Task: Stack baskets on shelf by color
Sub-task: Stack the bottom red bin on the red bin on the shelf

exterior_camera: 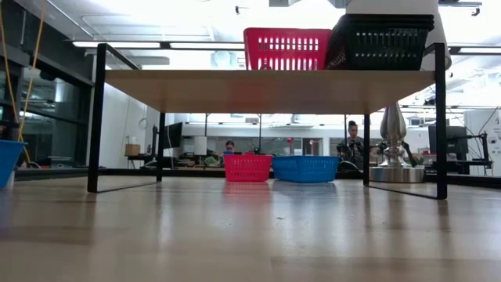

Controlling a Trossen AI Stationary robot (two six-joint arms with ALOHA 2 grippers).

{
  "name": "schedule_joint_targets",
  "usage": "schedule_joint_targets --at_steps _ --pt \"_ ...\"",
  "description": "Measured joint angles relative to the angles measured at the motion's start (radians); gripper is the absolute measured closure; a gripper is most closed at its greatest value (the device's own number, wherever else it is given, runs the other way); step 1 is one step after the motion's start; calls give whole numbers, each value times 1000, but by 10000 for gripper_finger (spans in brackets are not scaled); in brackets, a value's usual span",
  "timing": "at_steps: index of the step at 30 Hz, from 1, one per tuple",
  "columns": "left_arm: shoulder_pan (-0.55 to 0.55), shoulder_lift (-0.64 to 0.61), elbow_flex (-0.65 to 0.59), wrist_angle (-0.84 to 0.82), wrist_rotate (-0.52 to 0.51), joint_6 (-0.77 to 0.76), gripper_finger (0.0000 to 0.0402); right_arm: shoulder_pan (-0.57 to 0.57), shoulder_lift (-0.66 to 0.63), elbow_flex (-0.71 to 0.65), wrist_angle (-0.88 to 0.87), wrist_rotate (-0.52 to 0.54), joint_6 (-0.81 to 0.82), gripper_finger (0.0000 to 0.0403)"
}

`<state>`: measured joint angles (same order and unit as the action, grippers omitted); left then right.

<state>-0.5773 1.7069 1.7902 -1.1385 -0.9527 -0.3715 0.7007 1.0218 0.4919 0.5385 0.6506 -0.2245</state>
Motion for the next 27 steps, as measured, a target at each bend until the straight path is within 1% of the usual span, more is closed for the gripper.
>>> schedule_joint_targets --at_steps 2,4,7,9,11,13,16,20,25,27 --pt "75 -32 -1 -2 10 -218 400 0 0 0 0 0 6 403" --pt "156 -53 -12 -3 37 -356 400 0 0 0 -3 0 7 403" --pt "249 -72 -48 -2 36 -472 397 0 0 0 -4 0 7 403" --pt "296 -73 -76 22 -2 -521 394 0 0 0 -8 0 7 403" --pt "323 -73 -117 55 -48 -575 393 0 0 0 -10 0 8 403" --pt "348 -73 -158 89 -56 -622 394 0 0 0 -16 0 8 403" --pt "362 -72 -206 116 -38 -710 398 0 0 0 -19 0 7 403" --pt "345 -71 -236 138 -47 -789 398 0 0 0 -19 0 8 403" --pt "309 -71 -244 205 -50 -798 390 0 0 0 -18 0 7 403" --pt "298 -71 -244 232 -33 -800 388 0 0 0 -18 0 7 403"
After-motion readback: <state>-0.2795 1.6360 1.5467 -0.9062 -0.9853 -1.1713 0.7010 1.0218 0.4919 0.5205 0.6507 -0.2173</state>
